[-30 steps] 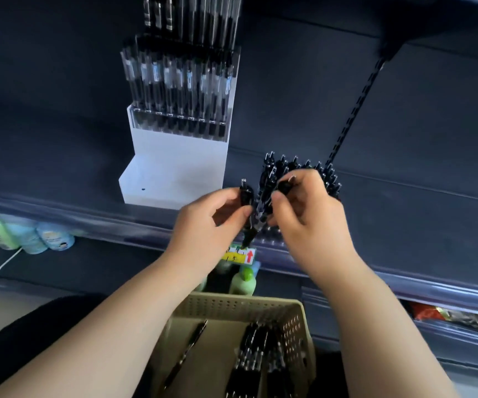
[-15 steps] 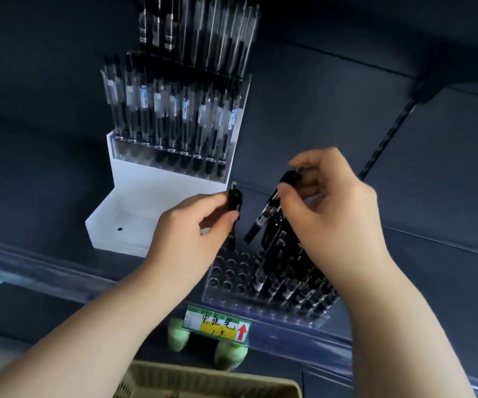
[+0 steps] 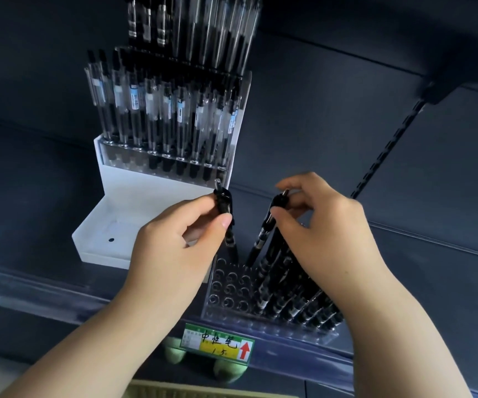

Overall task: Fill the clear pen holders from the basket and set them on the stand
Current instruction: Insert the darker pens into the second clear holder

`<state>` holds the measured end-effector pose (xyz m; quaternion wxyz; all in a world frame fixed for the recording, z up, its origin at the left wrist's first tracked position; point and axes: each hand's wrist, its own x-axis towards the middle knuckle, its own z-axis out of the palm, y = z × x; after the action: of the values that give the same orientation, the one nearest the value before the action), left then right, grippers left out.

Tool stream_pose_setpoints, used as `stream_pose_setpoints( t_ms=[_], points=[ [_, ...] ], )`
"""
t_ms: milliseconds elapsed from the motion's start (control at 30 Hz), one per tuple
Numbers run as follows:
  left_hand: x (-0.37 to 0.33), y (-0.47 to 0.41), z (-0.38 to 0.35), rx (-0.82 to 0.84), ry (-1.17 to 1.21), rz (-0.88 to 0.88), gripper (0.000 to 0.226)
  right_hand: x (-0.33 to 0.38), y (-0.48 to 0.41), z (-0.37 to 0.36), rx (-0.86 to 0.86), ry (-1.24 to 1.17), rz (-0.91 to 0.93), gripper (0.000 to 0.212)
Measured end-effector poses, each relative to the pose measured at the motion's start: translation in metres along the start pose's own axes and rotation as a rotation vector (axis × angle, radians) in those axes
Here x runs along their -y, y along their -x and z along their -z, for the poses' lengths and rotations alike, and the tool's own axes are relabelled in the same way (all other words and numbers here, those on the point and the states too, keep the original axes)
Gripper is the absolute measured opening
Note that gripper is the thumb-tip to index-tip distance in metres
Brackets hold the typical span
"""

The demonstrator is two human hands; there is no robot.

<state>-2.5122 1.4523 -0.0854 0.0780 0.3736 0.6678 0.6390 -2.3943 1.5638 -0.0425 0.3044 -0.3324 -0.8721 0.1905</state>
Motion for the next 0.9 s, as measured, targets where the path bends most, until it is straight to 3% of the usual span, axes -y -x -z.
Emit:
stream_pose_setpoints(
  t_ms=[400, 733, 900],
  points=[
    [-0.001, 0.000, 0.005, 0.002, 0.009, 0.006, 0.021, 0.003, 0.000, -0.007, -0.033, 0.082, 0.005, 0.027],
    [0.001, -0.003, 0.007, 0.016, 0.062, 0.040, 0.020, 0.010, 0.004, -0.005, -0.043, 0.174, 0.098, 0.011],
    [0.001, -0.004, 0.002, 0.087, 0.015, -0.031, 0.023, 0.012, 0.007, -0.001, -0.007, 0.179, 0.115, 0.013]
  ],
)
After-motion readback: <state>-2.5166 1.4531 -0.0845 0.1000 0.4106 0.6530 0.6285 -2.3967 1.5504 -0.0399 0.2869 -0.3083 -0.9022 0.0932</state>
